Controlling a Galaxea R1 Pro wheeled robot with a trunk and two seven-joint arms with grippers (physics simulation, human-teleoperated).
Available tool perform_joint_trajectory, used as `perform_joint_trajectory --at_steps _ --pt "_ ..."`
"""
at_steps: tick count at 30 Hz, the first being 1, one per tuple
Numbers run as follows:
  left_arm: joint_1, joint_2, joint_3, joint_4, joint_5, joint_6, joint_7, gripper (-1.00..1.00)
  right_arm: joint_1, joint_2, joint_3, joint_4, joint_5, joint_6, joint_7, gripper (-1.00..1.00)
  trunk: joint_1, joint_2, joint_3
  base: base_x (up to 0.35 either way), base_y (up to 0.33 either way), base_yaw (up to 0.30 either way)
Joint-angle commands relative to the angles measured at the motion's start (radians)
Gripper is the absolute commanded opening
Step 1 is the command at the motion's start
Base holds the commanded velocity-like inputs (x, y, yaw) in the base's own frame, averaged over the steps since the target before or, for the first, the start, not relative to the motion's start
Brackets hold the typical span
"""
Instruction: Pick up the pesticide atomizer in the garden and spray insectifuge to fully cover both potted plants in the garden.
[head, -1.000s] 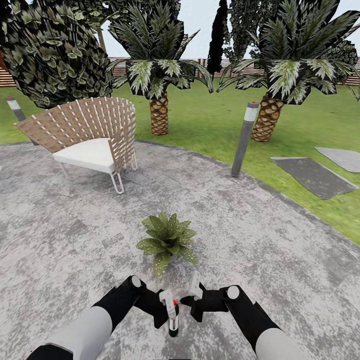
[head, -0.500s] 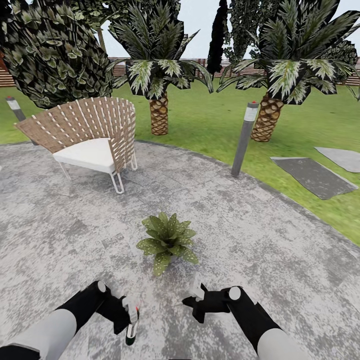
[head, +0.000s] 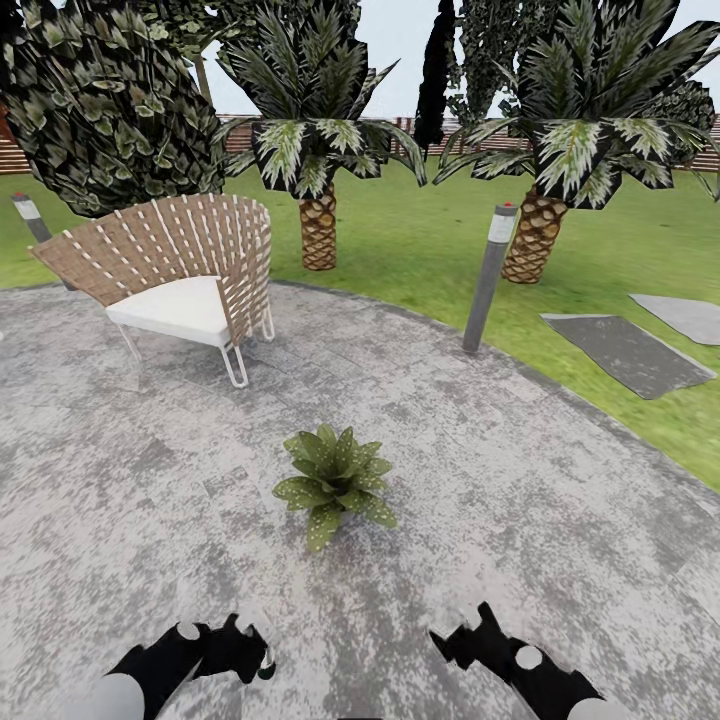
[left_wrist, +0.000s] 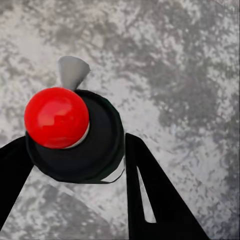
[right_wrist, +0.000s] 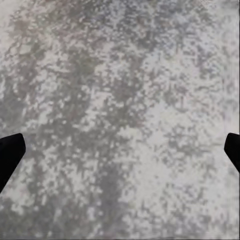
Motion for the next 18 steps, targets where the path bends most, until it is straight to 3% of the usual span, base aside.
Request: perform_joint_trajectory --at_steps 1,2,4,5,8,9,10,13,15,17,18 --pt "0.019 -0.007 -0.001 0.0 0.043 -0.047 0.053 -1.0 0.01 0.0 -0.02 0.028 0.004 -0.053 -0.085 1.0 0.0 0.0 -0.001 0.0 0.0 0.0" --pt "0.037 -0.014 -0.001 0.001 0.085 -0.073 0.11 -1.0 0.024 0.0 -0.026 0.047 0.003 -0.086 -0.17 1.0 0.0 0.0 -0.001 0.0 0.0 0.0" --pt "0.06 -0.025 -0.001 0.002 0.128 -0.092 0.19 -1.0 0.046 0.002 -0.03 0.06 0.001 -0.109 -0.279 1.0 0.0 0.0 -0.001 0.0 0.0 0.0" --pt "0.091 -0.035 -0.001 0.002 0.163 -0.102 0.283 -1.0 0.076 0.004 -0.032 0.066 -0.002 -0.124 -0.361 1.0 0.0 0.0 -0.001 0.0 0.0 0.0" --pt "0.142 -0.046 -0.001 0.002 0.233 -0.133 0.433 -1.0 0.122 0.007 -0.055 0.068 -0.033 -0.18 -0.409 1.0 0.0 0.0 -0.001 0.0 0.0 0.0" --pt "0.158 -0.048 -0.001 0.002 0.261 -0.151 0.474 -1.0 0.134 0.008 -0.071 0.069 -0.067 -0.207 -0.414 1.0 0.0 0.0 -0.001 0.0 0.0 0.0" --pt "0.19 -0.049 -0.001 0.002 0.309 -0.183 0.534 -1.0 0.147 0.009 -0.088 0.069 -0.127 -0.242 -0.417 1.0 0.0 0.0 -0.001 0.0 0.0 0.0" --pt "0.247 -0.042 -0.001 0.002 0.393 -0.242 0.587 -1.0 0.156 0.017 -0.097 0.074 -0.176 -0.264 -0.42 1.0 0.0 0.0 -0.001 0.0 0.0 0.0" --pt "0.258 -0.035 -0.001 0.003 0.423 -0.27 0.595 -1.0 0.158 0.023 -0.099 0.106 -0.185 -0.268 -0.42 1.0 0.0 0.0 -0.001 0.0 0.0 0.0" --pt "0.259 -0.034 -0.001 0.003 0.428 -0.271 0.595 -1.0 0.158 0.024 -0.099 0.112 -0.186 -0.268 -0.42 1.0 0.0 0.0 -0.001 0.0 0.0 0.0" --pt "0.26 -0.035 -0.001 0.003 0.468 -0.274 0.596 -1.0 0.158 0.023 -0.102 0.114 -0.189 -0.269 -0.421 1.0 0.0 0.0 -0.001 0.0 0.0 0.0"
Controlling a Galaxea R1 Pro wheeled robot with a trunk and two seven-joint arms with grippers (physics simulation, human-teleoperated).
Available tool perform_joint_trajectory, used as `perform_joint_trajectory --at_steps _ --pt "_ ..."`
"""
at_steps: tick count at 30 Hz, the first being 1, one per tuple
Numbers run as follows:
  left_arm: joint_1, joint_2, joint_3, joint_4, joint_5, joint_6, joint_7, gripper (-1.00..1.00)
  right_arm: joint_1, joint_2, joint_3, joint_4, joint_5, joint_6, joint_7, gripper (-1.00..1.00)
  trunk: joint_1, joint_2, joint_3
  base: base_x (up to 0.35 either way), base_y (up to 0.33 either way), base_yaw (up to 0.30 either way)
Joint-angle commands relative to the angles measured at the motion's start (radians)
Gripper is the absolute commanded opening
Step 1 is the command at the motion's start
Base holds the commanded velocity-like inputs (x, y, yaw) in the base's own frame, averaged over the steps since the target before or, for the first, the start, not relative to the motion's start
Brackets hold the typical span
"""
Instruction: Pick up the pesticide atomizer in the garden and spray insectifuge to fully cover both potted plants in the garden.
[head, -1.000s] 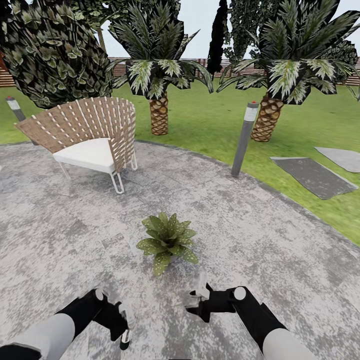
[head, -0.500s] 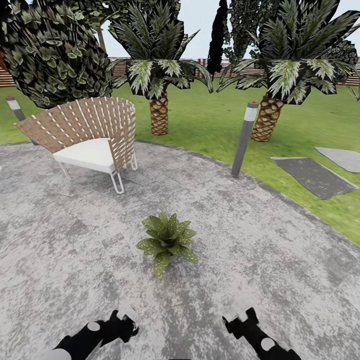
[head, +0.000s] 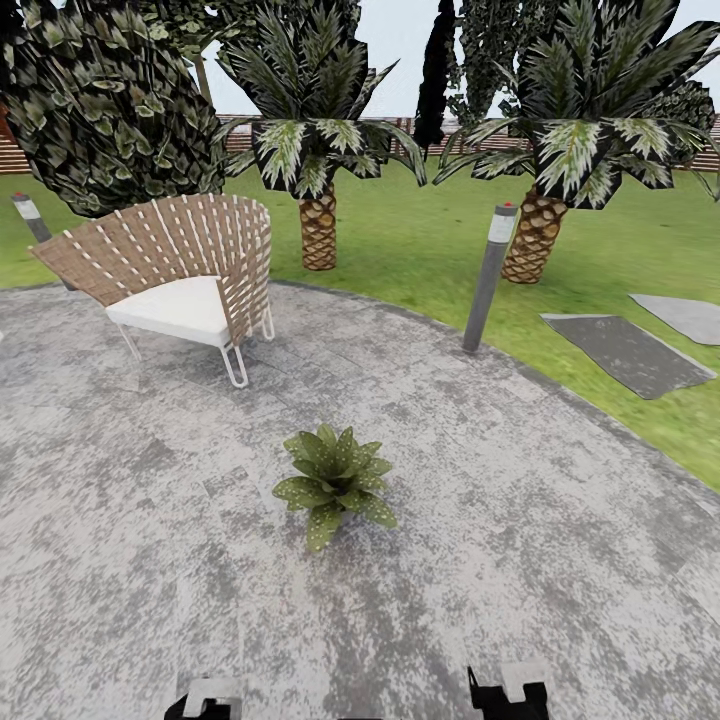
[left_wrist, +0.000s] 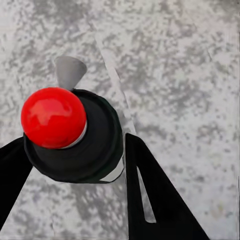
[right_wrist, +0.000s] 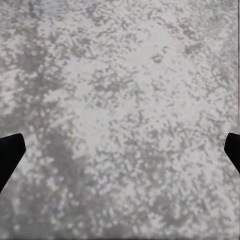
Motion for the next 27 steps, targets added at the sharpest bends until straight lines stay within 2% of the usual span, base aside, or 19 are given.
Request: perform_joint_trajectory --at_steps 1,2,3,10,21,22,25,27 --pt "0.0 0.001 -0.009 0.0 0.014 -0.004 0.004 -1.0 0.0 -0.001 -0.006 0.001 0.011 -0.003 -0.005 1.0 0.0 0.0 -0.001 0.0 0.0 -0.013" --pt "0.028 0.004 -0.01 -0.002 0.023 -0.007 0.004 -1.0 0.0 -0.004 -0.007 0.001 0.01 -0.001 -0.005 1.0 0.0 0.0 -0.001 -0.053 0.0 -0.252" --pt "0.03 0.004 -0.01 -0.002 0.023 -0.008 0.004 -1.0 -0.001 -0.004 -0.007 0.001 0.01 -0.001 -0.005 1.0 0.0 0.0 -0.001 -0.123 0.0 -0.257" --pt "0.033 0.004 -0.013 -0.001 0.019 -0.008 0.003 -1.0 0.0 -0.004 -0.007 0.001 0.01 -0.001 -0.005 1.0 0.0 0.0 -0.001 -0.296 0.029 -0.266" --pt "0.034 0.004 -0.012 -0.002 0.02 -0.008 0.003 -1.0 0.0 -0.001 -0.007 0.0 0.002 -0.001 -0.005 1.0 0.0 0.0 -0.001 -0.324 0.13 -0.268" --pt "0.034 0.003 -0.012 -0.002 0.02 -0.008 0.003 -1.0 0.0 0.0 -0.007 0.0 -0.016 -0.001 -0.006 1.0 0.0 0.0 -0.001 -0.259 0.206 -0.268" --pt "0.034 0.003 -0.013 -0.002 0.02 -0.008 0.003 -1.0 -0.001 -0.002 -0.007 -0.001 -0.115 -0.001 -0.005 1.0 0.0 0.0 -0.001 -0.128 0.112 -0.269" --pt "0.034 0.003 -0.014 -0.001 0.018 -0.008 0.003 -1.0 0.0 -0.003 -0.006 -0.001 -0.14 -0.001 -0.005 1.0 0.0 0.0 -0.001 -0.02 0.017 -0.277"
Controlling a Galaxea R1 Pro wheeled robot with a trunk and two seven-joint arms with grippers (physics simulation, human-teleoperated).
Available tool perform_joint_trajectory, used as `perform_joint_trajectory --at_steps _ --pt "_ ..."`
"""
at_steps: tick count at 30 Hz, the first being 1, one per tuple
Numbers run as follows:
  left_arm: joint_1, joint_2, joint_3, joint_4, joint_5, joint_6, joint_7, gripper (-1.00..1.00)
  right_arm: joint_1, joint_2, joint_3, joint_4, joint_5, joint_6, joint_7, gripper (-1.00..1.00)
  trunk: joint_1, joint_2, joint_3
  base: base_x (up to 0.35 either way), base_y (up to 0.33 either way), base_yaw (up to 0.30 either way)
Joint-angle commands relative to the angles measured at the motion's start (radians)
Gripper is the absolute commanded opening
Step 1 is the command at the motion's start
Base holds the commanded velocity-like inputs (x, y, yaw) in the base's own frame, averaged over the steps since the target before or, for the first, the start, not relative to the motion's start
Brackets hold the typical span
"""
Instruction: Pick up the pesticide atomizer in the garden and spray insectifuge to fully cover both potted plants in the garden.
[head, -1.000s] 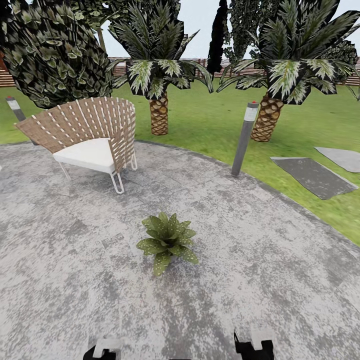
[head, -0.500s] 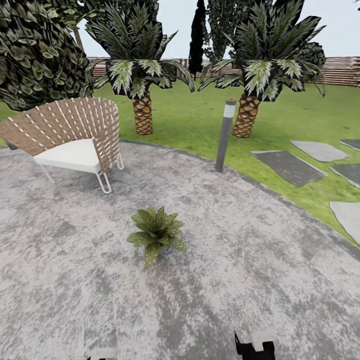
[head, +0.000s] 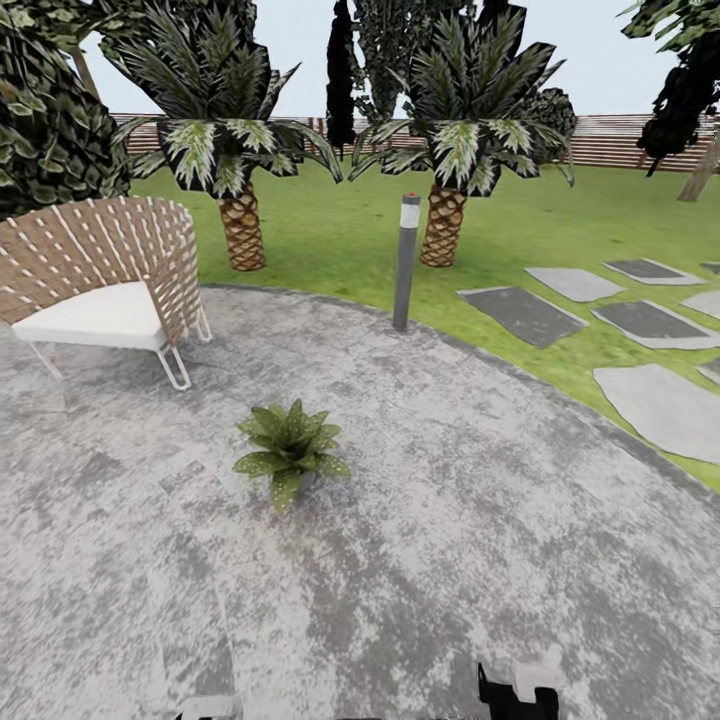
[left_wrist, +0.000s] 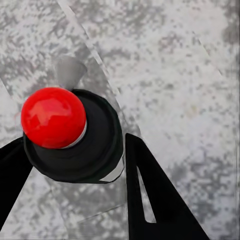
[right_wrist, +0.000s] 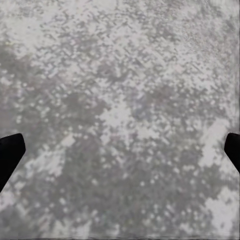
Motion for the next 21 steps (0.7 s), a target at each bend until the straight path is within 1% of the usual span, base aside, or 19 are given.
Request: perform_joint_trajectory --at_steps 1,21 --pt "0.0 0.001 -0.009 0.0 0.006 -0.003 0.005 -1.0 -0.001 0.001 -0.005 0.002 0.007 -0.003 -0.005 1.0 0.0 0.0 0.0 -0.007 0.006 -0.286" --pt "0.0 -0.001 -0.009 0.0 0.003 -0.003 0.005 -1.0 -0.001 0.001 -0.003 0.003 0.003 -0.002 -0.004 1.0 0.0 0.0 0.016 0.0 0.0 -0.289"
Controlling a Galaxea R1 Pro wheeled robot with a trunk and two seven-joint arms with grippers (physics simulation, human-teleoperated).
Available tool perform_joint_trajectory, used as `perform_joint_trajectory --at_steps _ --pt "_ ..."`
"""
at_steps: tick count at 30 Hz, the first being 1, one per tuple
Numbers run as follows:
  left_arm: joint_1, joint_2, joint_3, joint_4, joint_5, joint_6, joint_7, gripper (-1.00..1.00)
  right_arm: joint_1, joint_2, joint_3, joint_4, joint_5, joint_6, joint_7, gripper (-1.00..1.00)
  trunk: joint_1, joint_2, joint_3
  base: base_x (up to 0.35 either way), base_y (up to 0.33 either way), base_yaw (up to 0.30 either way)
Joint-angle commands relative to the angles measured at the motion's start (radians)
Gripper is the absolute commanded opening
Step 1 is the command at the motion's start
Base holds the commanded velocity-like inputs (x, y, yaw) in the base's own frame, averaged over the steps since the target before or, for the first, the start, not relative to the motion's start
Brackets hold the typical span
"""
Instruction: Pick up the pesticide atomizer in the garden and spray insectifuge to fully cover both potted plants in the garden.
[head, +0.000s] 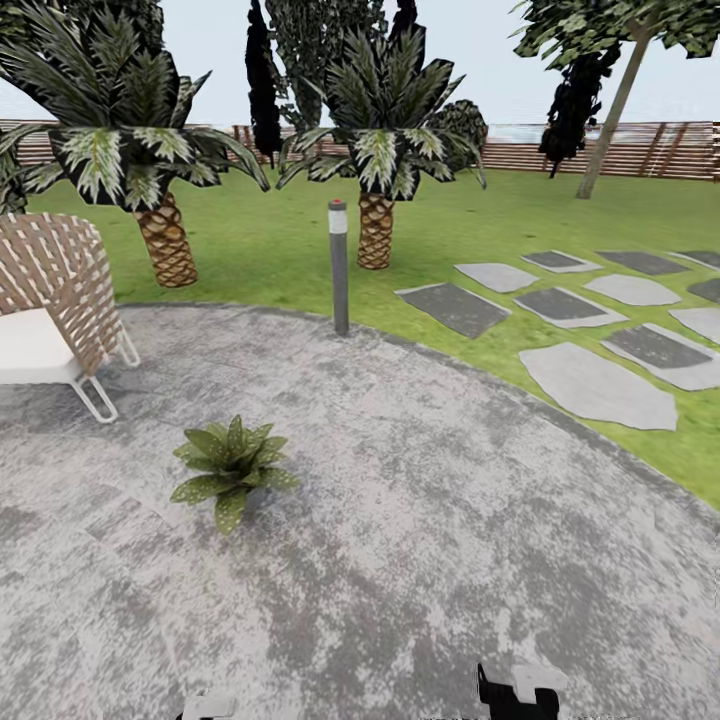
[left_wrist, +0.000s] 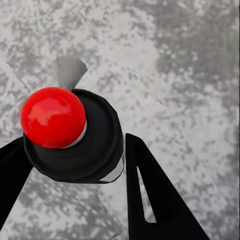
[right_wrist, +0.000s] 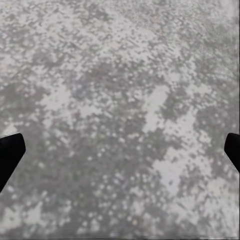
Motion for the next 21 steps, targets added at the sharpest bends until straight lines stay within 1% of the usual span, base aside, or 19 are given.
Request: perform_joint_trajectory --at_steps 1,12,15,21 --pt "0.0 0.0 -0.009 0.0 0.007 -0.003 0.005 -1.0 -0.001 0.001 -0.005 0.001 0.011 -0.003 -0.005 1.0 0.0 0.0 0.0 0.0 0.0 -0.289" --pt "0.0 0.0 -0.009 0.0 0.006 -0.003 0.005 -1.0 -0.001 0.001 -0.005 0.002 0.012 -0.003 -0.005 1.0 0.0 0.0 0.007 -0.005 0.0 -0.29" --pt "0.0 0.0 -0.009 0.0 0.005 -0.003 0.005 -1.0 -0.001 0.002 -0.005 0.002 0.012 -0.003 -0.005 1.0 0.0 0.0 0.008 -0.234 0.0 -0.292" --pt "0.0 0.0 -0.009 0.0 0.005 -0.003 0.005 -1.0 -0.001 0.002 -0.005 0.001 0.012 -0.002 -0.005 1.0 0.0 0.0 0.011 -0.331 0.0 -0.292"
